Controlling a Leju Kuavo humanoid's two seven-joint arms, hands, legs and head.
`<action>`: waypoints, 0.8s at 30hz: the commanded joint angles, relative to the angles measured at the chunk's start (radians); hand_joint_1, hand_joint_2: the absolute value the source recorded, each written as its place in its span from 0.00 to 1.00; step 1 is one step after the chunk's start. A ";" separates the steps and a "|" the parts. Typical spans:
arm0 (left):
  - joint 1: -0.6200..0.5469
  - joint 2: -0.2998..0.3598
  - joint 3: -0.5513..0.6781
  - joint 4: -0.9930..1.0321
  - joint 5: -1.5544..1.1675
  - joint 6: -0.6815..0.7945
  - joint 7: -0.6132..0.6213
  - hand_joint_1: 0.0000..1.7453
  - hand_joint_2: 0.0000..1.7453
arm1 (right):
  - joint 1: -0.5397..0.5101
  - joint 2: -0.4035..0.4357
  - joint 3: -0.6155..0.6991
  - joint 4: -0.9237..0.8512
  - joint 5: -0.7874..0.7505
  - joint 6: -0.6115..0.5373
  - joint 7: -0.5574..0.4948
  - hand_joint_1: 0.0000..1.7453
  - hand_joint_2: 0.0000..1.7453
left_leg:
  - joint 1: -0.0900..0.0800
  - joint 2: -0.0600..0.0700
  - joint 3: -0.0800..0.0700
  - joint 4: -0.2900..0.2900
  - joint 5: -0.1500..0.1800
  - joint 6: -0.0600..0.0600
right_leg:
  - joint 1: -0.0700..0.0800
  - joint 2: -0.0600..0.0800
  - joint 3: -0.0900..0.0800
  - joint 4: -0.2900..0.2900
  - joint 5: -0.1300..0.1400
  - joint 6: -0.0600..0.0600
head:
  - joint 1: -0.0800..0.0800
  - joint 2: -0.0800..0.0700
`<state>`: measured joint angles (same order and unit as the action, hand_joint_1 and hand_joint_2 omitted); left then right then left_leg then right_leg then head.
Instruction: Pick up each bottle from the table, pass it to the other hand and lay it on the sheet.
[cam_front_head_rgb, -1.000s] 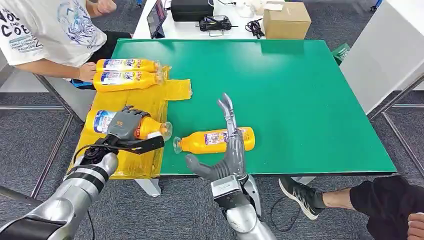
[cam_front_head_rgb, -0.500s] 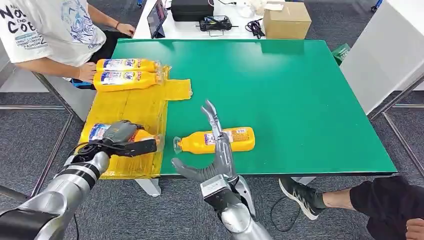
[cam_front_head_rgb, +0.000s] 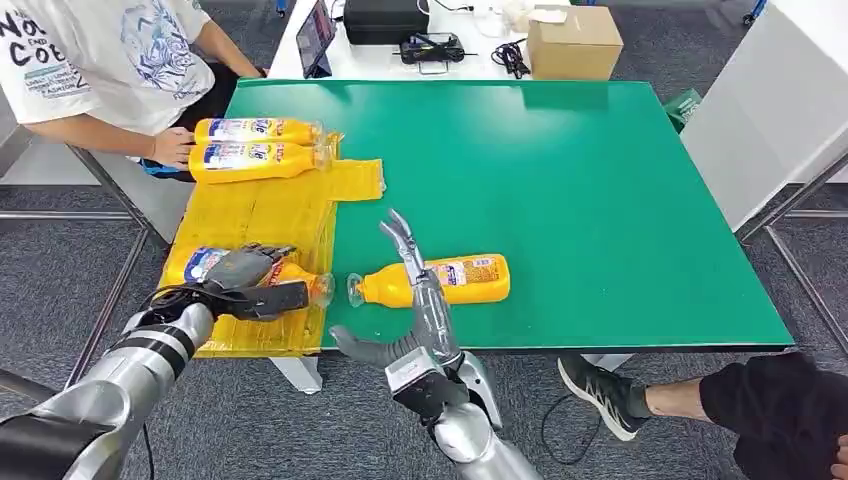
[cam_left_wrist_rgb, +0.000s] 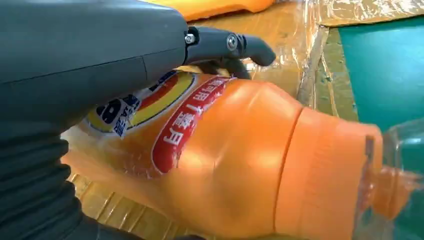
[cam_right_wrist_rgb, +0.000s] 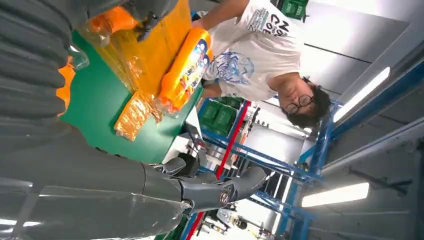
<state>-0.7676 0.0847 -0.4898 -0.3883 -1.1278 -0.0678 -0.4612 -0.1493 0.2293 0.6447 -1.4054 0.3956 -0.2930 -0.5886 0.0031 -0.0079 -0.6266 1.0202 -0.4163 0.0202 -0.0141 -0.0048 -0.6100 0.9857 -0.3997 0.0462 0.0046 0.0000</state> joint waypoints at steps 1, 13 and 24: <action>0.050 -0.002 0.061 0.052 0.174 -0.149 -0.067 0.00 0.00 | -0.057 -0.012 0.032 0.107 -0.006 0.015 0.003 0.00 1.00 | 0.000 0.005 0.007 -0.002 -0.001 -0.001 | 0.000 0.004 0.005 -0.002 0.000 -0.001 | 0.000 0.000; 0.061 -0.005 0.089 0.041 0.226 -0.179 -0.087 0.00 0.00 | -0.061 -0.011 0.034 0.116 -0.009 0.017 0.002 0.00 1.00 | 0.000 0.002 0.011 -0.002 -0.001 -0.001 | 0.000 0.002 0.011 -0.002 0.000 -0.001 | 0.000 0.000; 0.110 -0.132 0.258 -0.079 0.387 0.360 -0.067 0.00 0.00 | -0.051 -0.010 0.020 0.116 0.024 -0.016 0.031 0.00 1.00 | 0.000 0.000 0.012 -0.002 -0.001 0.000 | 0.000 -0.001 0.012 -0.003 -0.001 -0.001 | 0.000 0.000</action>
<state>-0.7300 0.0631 -0.3716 -0.4108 -0.7962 -0.1201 -0.5276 -0.1676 0.2388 0.6565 -1.3451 0.3956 -0.2929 -0.5825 0.0029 -0.0095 -0.6188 1.0201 -0.4163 0.0201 -0.0142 -0.0064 -0.6025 0.9853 -0.4001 0.0462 0.0042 0.0000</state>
